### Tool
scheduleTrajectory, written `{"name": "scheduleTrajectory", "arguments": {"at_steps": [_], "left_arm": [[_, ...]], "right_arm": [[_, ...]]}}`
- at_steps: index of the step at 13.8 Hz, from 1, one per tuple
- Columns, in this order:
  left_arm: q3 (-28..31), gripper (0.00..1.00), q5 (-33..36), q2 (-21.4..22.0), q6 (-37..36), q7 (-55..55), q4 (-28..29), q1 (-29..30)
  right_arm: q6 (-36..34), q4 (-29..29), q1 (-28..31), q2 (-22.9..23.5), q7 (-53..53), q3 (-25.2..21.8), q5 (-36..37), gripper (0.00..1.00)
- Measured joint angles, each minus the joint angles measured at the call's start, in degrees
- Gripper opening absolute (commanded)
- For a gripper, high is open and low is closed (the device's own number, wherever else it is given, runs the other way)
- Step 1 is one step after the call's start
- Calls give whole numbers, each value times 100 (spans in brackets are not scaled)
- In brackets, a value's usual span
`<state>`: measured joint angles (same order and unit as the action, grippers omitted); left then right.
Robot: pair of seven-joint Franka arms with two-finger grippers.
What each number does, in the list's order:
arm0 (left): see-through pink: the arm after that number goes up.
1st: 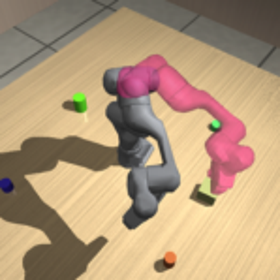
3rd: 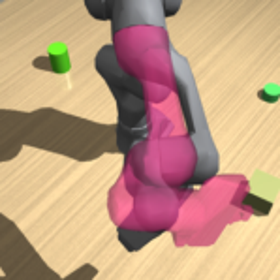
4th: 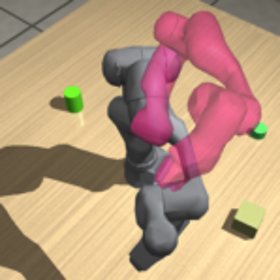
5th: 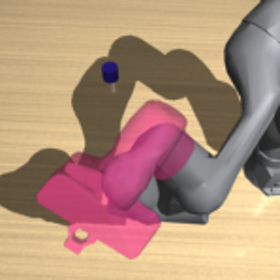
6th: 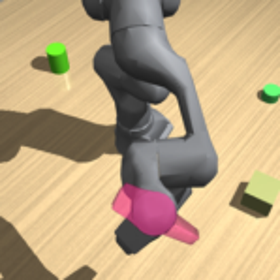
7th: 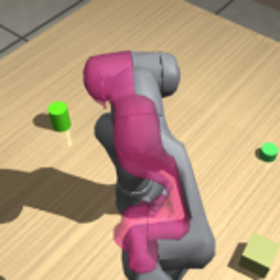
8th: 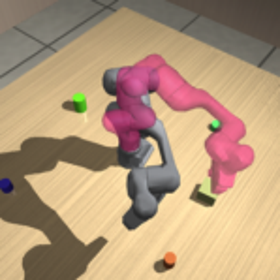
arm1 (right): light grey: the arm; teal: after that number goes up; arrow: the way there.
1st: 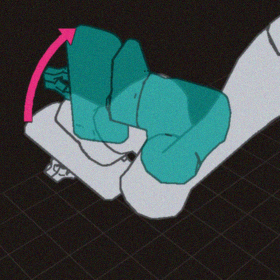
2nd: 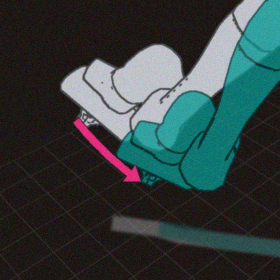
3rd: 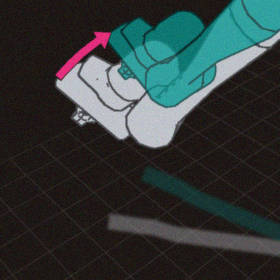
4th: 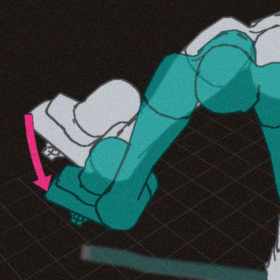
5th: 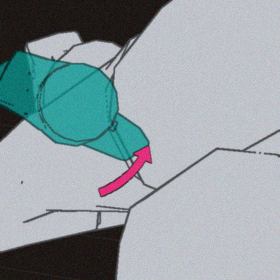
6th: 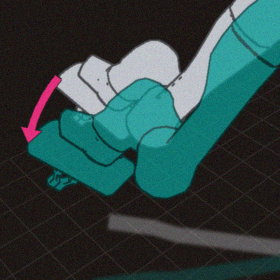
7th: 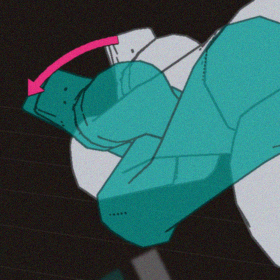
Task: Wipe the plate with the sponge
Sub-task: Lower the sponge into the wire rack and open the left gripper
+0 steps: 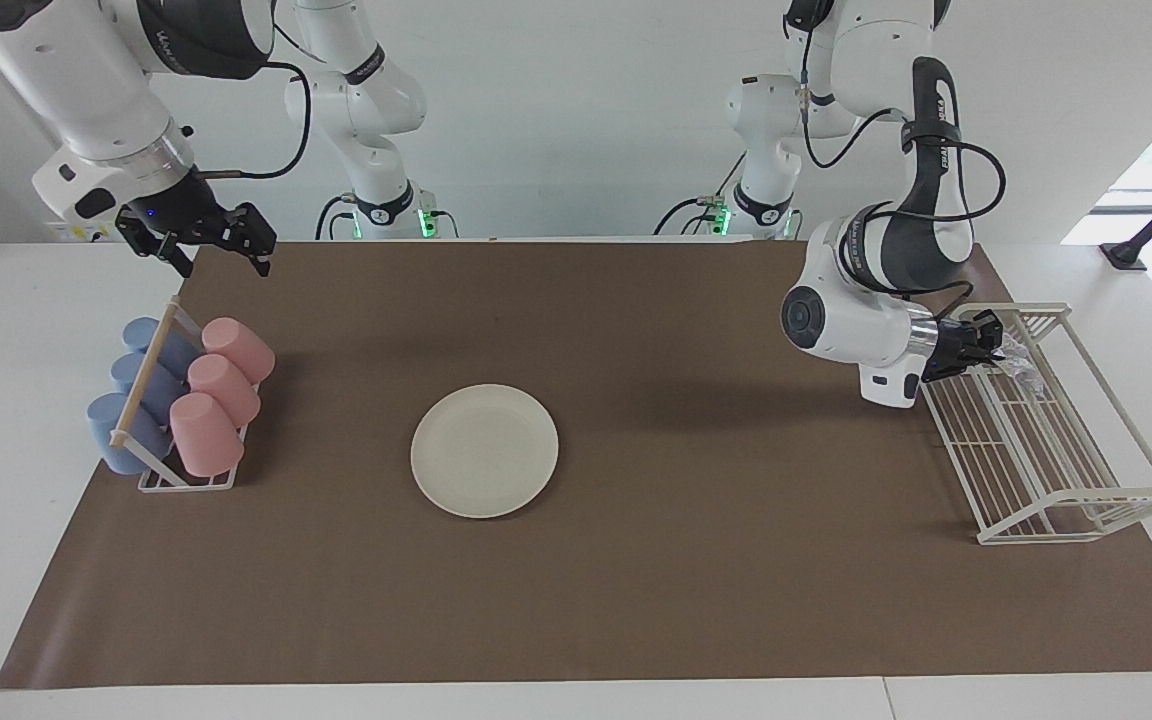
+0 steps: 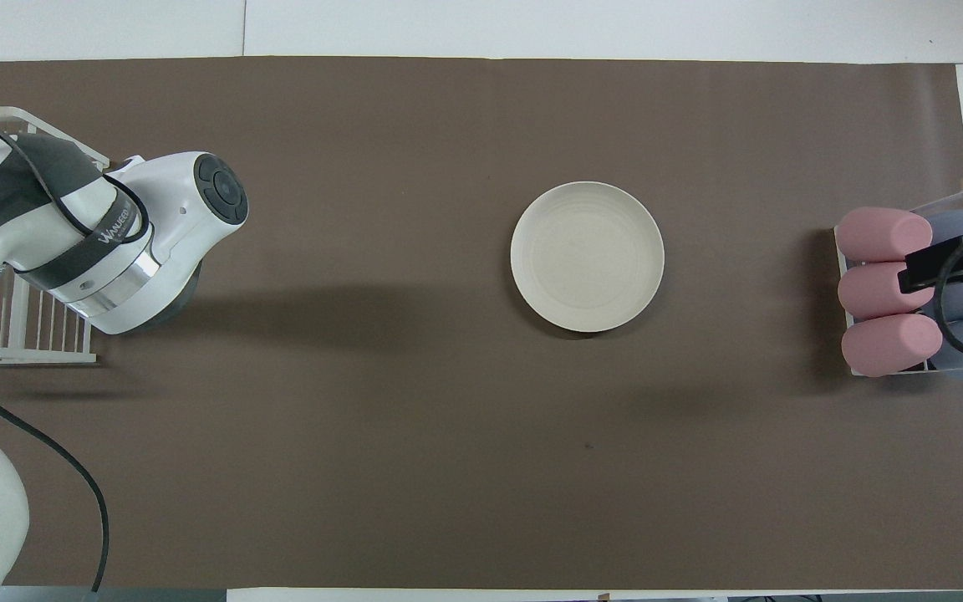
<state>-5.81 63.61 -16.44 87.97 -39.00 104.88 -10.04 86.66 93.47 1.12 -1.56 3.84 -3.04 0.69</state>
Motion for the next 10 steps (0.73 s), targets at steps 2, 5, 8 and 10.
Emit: {"name": "scheduleTrajectory", "arguments": {"at_steps": [2, 5, 8, 10], "left_arm": [[-2, 26, 0, 1, 47, -15, 0, 2], [2, 85, -15, 1, 182, -29, 0, 35], [2, 92, -80, 0, 283, -41, 4, 59], [2, 99, -86, 0, 307, -44, 4, 59]], "right_arm": [[0, 8, -1, -27, 0, 5, 0, 100], [0, 16, -1, -29, 0, 5, 0, 100], [0, 22, -1, -29, 0, 5, 0, 100], [0, 25, -1, -29, 0, 3, 0, 100]]}}
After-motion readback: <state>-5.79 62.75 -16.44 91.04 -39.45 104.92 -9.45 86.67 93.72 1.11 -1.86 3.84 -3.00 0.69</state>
